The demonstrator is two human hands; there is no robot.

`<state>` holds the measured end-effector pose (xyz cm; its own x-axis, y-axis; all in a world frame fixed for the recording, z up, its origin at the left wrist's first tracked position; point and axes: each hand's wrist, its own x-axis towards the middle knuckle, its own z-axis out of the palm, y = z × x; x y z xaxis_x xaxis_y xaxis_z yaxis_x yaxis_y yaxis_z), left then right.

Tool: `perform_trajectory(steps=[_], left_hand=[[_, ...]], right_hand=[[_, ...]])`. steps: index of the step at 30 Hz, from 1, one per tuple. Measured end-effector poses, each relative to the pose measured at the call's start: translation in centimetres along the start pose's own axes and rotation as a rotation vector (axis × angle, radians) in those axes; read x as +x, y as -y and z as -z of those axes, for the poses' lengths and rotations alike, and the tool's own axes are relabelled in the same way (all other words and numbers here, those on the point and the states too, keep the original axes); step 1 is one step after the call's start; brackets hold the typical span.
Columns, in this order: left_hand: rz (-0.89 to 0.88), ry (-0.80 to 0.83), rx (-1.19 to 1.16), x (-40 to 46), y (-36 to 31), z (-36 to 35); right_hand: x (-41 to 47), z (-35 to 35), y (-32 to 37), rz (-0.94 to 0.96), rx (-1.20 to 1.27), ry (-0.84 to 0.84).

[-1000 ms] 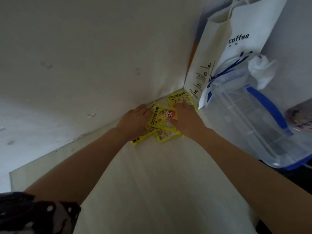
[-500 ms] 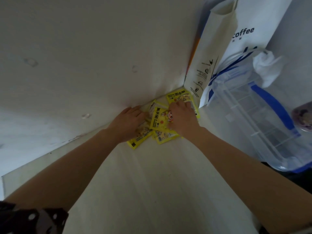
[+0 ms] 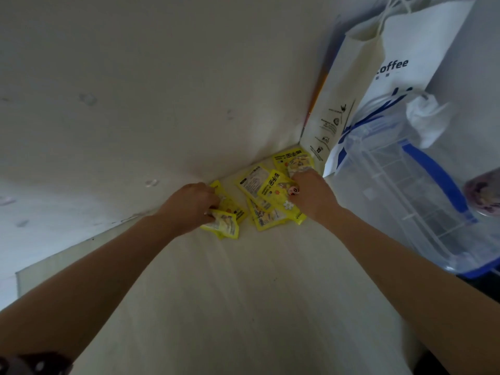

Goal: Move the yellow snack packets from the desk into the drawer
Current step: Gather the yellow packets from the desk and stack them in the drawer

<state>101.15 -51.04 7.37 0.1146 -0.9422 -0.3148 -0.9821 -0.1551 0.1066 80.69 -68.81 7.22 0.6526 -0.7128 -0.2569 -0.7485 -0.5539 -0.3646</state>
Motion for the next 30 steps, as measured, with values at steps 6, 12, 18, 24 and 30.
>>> perform_trajectory(steps=[6,12,18,24,30], left_hand=[[-0.079,0.094,0.138,0.8,0.0,0.9],[-0.113,0.071,0.195,3.2,-0.6,0.7],[-0.132,0.124,0.214,4.3,-0.5,-0.4],[-0.088,0.045,0.167,3.9,-0.5,-0.7],[-0.021,0.029,0.17,2.6,-0.8,-1.2]], right_hand=[[2.5,1.4,1.3,-0.144,0.238,0.106],[3.9,-0.7,2.4,-0.14,0.177,0.098],[4.2,-2.4,3.6,-0.086,0.026,0.056],[3.5,-3.0,4.1,-0.042,-0.076,-0.022],[1.6,-3.6,5.1,0.005,-0.127,-0.026]])
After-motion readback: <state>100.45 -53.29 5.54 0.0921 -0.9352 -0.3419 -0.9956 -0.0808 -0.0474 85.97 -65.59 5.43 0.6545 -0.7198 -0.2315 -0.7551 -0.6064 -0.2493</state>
